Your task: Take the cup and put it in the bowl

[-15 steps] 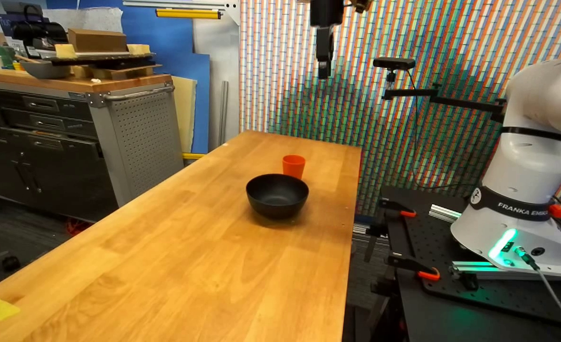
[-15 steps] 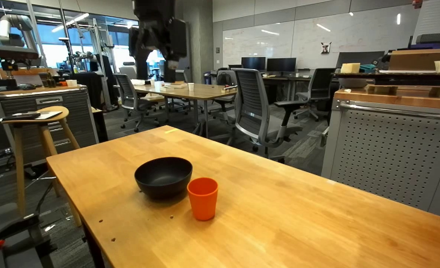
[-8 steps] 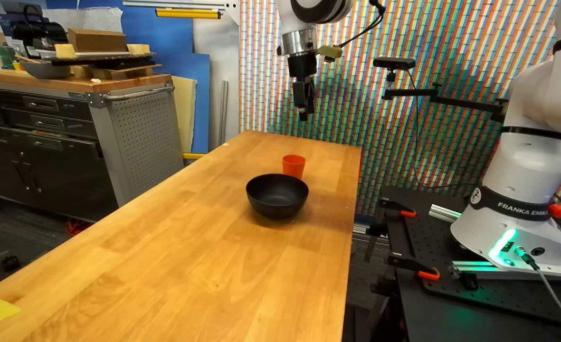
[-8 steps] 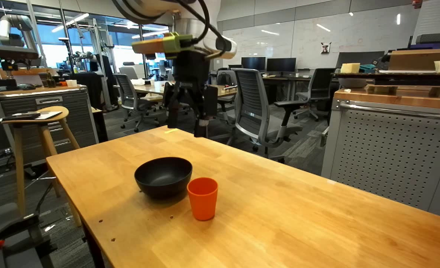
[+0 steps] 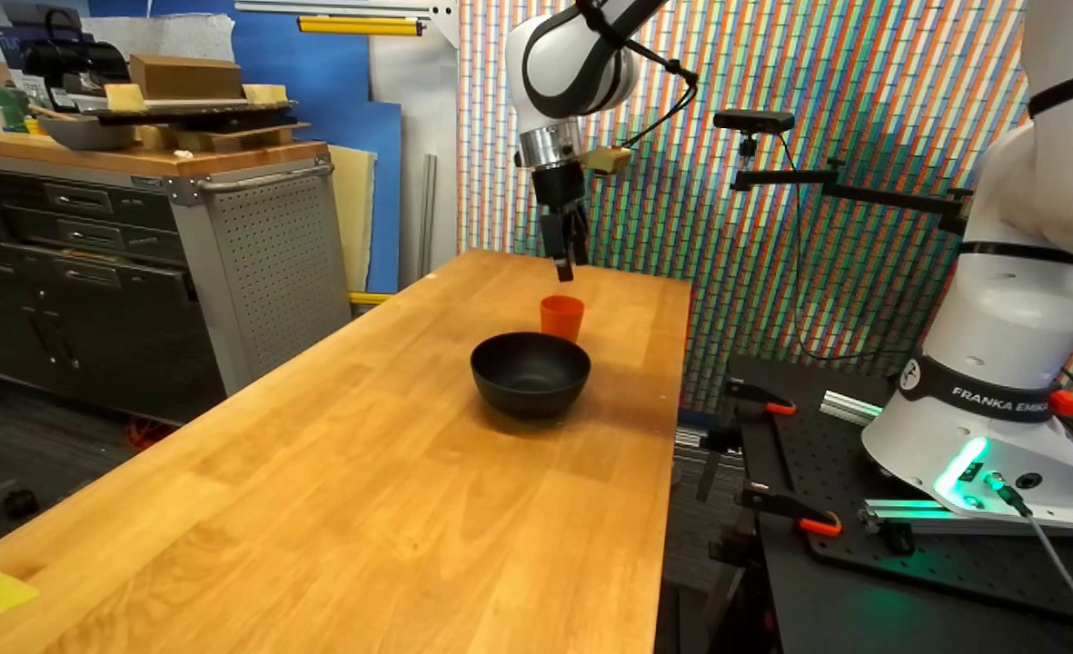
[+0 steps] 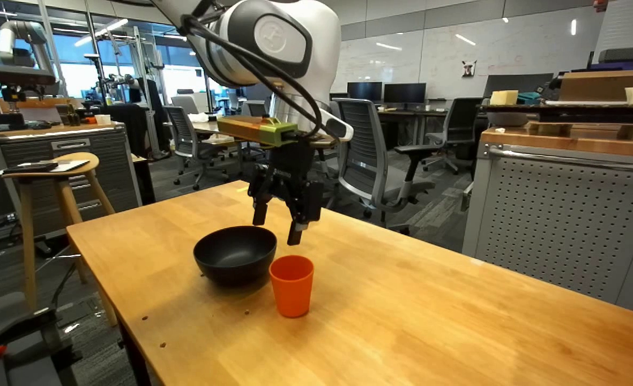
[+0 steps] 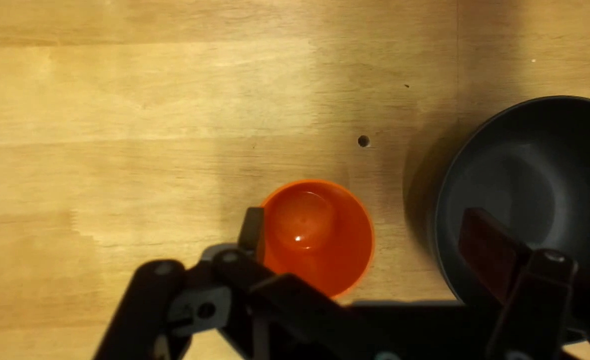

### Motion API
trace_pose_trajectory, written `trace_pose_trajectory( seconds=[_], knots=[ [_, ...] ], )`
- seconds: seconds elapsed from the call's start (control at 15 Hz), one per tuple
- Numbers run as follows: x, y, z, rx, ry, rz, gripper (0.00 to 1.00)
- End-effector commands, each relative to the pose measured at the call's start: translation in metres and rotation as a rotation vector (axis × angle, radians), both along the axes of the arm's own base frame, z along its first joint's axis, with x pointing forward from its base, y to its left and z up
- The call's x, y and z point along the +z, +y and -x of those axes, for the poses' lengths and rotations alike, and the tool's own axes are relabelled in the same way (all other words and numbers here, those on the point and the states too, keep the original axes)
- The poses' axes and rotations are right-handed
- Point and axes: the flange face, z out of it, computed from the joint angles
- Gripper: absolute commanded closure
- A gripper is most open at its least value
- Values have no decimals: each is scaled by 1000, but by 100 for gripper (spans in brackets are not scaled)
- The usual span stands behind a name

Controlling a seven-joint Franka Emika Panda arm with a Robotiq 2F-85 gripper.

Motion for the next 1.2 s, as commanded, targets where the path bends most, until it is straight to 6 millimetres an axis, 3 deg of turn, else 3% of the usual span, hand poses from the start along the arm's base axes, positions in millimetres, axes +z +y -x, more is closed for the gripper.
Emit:
trace_pose_trajectory(
  seconds=[0.0,0.4,1.13],
  knots=[
    [-20,-4,-12,-4,-16,-14,0],
    [-51,-11,-15,-4,-16,1,0],
    [-65,-12,-20,2,-36,-1,0]
  ],
)
